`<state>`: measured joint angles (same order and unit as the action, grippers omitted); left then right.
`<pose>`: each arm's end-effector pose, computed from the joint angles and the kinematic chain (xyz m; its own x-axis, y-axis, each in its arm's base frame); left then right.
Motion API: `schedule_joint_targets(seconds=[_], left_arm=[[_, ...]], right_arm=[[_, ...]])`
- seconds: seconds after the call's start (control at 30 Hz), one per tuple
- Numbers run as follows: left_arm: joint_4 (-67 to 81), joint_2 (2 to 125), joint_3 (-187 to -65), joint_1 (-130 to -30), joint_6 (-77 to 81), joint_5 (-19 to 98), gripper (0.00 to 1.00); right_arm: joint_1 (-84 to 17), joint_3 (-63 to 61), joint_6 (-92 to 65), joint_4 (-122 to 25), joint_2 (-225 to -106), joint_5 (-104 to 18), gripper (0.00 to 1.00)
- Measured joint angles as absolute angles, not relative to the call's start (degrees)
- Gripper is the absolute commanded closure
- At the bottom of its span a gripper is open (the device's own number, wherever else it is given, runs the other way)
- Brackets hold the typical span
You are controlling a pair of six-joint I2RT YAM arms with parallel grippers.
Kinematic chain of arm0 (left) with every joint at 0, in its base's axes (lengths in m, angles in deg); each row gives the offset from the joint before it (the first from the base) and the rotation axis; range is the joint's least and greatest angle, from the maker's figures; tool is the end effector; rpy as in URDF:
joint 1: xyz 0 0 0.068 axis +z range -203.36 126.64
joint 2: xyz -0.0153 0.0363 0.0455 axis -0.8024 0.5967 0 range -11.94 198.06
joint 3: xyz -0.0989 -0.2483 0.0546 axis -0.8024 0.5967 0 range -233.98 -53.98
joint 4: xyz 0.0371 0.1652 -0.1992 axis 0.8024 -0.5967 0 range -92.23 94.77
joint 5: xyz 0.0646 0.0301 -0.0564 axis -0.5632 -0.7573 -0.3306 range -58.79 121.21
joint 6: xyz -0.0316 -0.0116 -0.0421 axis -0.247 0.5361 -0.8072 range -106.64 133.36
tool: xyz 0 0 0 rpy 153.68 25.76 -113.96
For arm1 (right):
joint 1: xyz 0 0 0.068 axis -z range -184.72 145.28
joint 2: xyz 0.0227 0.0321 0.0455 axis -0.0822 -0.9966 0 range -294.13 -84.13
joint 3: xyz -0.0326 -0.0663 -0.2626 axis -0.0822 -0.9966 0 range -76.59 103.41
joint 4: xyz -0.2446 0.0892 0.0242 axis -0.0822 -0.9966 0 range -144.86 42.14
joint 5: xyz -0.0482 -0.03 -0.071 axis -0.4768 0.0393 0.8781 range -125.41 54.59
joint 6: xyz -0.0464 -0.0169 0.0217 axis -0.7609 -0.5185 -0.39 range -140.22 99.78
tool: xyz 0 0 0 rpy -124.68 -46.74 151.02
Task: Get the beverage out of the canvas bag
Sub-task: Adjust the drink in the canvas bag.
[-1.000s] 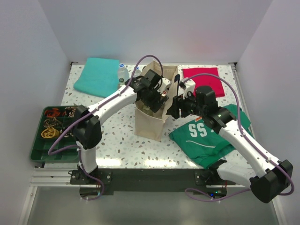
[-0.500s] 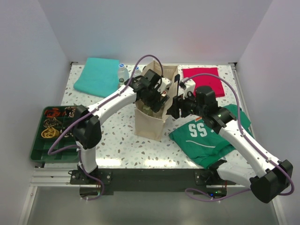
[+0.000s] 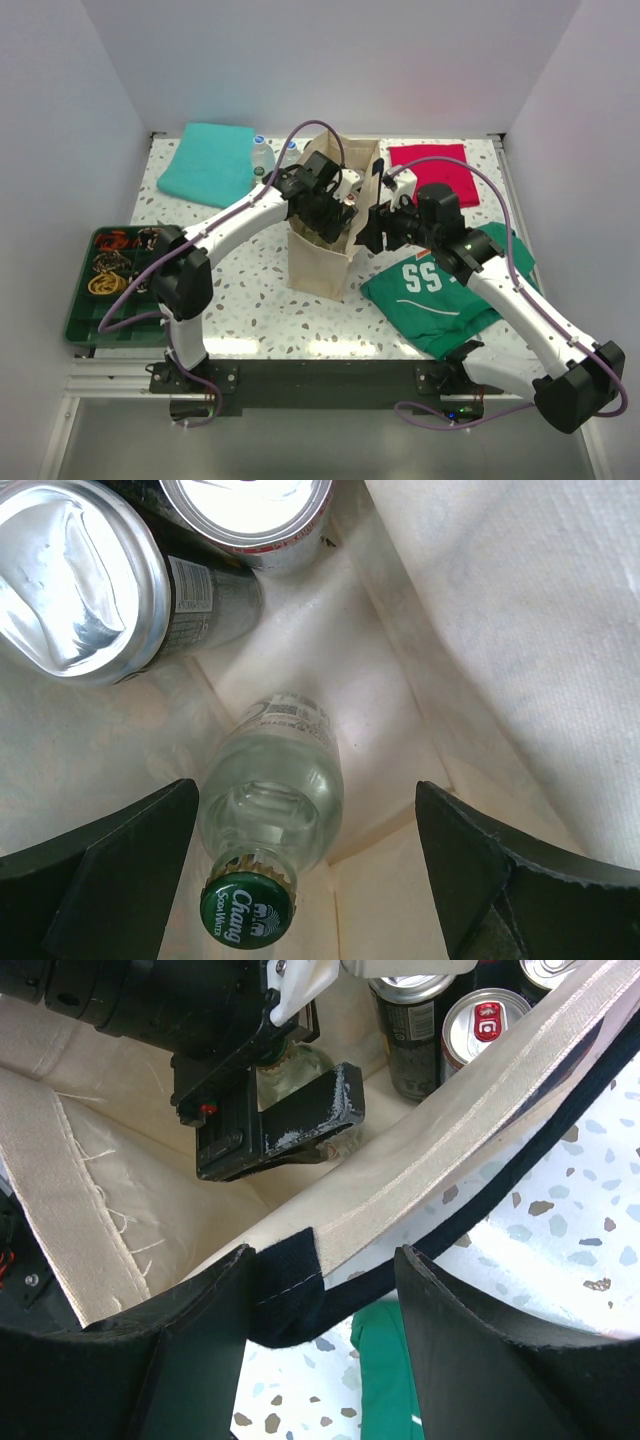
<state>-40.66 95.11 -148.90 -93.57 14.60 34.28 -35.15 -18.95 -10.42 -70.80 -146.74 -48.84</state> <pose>0.3106 -0.2649 0.2806 -0.6300 0.5609 -0.5372 0.6804 0.7321 -0.0337 0.2061 0.1307 0.3357 -0.5116 -0.1087 -0.8523 -0.5913 0.7643 0.2575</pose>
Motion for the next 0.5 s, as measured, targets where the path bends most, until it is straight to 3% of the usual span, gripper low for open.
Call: schedule_joint_targets(seconds=[0.4,0.5], left_arm=[[-40.6,95.0,-148.9,-93.6,14.4,34.5,0.06],[-40.6,94.8,-148.7,-93.6,14.4,34.5,0.1]], right_arm=[[-35.2,-18.9,-10.4,-70.8,-146.7,-48.8,0.38],[-35.2,-18.9,-10.4,-70.8,-146.7,-48.8,0.38]])
